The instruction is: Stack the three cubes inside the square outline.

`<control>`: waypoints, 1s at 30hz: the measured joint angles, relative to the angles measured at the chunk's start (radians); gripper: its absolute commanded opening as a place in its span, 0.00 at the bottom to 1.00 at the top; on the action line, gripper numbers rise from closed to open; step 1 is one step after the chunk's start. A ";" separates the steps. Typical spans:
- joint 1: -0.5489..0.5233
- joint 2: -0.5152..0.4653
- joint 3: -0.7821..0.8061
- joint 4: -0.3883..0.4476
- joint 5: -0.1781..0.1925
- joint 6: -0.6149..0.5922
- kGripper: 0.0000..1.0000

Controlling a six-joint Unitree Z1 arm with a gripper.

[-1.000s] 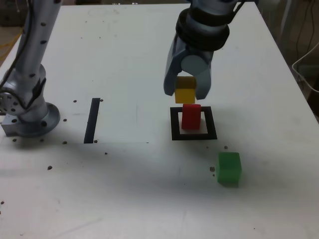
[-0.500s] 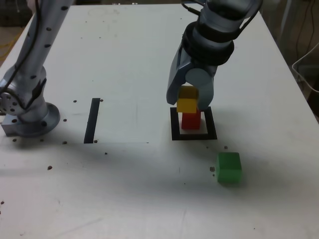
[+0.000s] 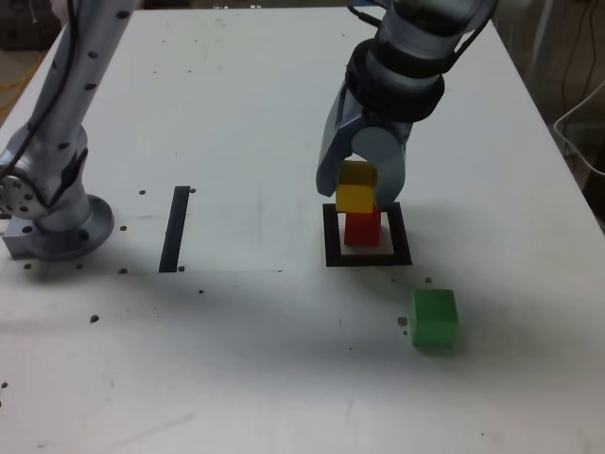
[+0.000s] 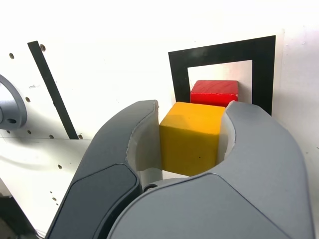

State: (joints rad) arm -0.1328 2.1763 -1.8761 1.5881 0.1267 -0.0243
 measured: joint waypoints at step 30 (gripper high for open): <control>0.008 0.001 0.015 -0.016 0.006 0.023 1.00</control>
State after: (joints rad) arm -0.1249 2.1770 -1.8613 1.5718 0.1323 -0.0014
